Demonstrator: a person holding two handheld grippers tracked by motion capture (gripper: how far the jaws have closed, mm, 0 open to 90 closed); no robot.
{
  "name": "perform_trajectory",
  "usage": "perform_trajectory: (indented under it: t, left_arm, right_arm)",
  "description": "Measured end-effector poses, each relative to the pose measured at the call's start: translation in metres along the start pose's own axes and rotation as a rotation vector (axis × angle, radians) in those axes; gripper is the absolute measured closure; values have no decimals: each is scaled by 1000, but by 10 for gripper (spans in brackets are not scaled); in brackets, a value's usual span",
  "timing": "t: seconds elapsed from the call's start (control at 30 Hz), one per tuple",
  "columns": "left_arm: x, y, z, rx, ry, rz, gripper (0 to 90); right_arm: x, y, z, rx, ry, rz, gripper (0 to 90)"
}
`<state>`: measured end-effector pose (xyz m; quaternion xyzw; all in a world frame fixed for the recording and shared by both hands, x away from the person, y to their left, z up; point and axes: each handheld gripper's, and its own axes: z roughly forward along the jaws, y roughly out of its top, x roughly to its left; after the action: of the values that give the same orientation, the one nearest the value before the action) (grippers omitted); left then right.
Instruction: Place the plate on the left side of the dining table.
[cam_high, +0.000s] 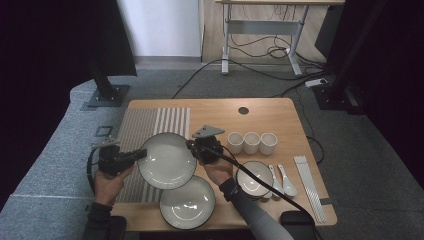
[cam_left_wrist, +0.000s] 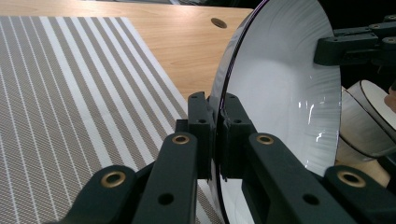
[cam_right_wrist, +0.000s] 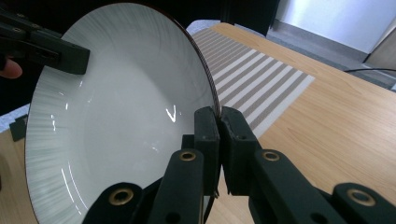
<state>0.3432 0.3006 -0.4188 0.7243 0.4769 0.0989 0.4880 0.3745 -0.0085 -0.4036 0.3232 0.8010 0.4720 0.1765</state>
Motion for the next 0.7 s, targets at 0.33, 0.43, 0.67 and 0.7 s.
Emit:
perform_trajectory:
  t: [0.33, 0.43, 0.67, 0.7]
  left_arm:
    - [18, 9, 4, 14, 7, -22, 854]
    - [24, 12, 5, 17, 6, -30, 854]
    - [37, 18, 6, 23, 7, -43, 854]
    - [39, 19, 6, 24, 10, -45, 854]
  right_arm:
    - [-6, 10, 20, 11, 11, 8, 855]
    - [-7, 14, 27, 14, 10, 6, 854]
    - [-9, 22, 39, 21, 14, 0, 853]
    - [-9, 23, 41, 24, 14, -1, 852]
